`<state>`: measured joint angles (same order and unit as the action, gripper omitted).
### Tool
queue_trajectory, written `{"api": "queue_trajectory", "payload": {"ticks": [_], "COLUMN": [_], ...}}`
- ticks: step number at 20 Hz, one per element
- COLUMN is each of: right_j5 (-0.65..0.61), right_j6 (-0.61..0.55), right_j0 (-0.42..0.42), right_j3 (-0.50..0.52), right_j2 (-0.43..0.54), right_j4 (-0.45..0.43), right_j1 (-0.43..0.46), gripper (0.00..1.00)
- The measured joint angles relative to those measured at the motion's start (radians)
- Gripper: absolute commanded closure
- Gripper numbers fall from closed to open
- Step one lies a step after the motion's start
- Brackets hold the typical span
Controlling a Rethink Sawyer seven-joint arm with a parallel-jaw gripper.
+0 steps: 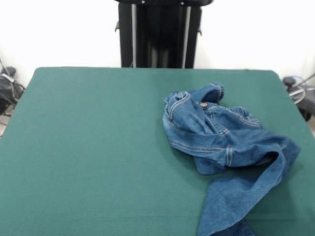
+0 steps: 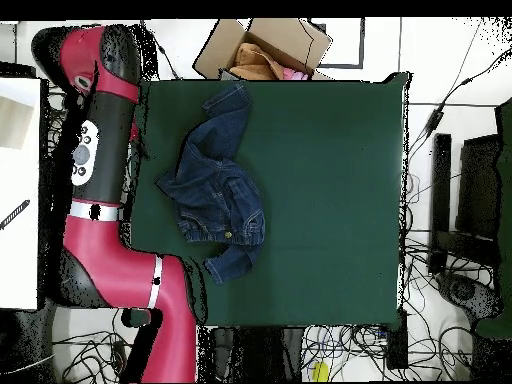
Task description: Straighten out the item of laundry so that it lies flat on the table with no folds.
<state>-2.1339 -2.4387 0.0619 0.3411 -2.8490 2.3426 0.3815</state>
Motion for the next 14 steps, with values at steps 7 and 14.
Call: {"api": "queue_trajectory", "payload": {"ticks": [7,14], "right_j5": [0.050,0.088], "right_j6": [0.049,0.158], "right_j0": [0.000,-0.002], "right_j3": [0.000,0.000], "right_j2": [0.105,0.249], "right_j4": [-0.084,-0.223], "right_j1": [-0.001,0.000], "gripper": [0.00,0.00]}}
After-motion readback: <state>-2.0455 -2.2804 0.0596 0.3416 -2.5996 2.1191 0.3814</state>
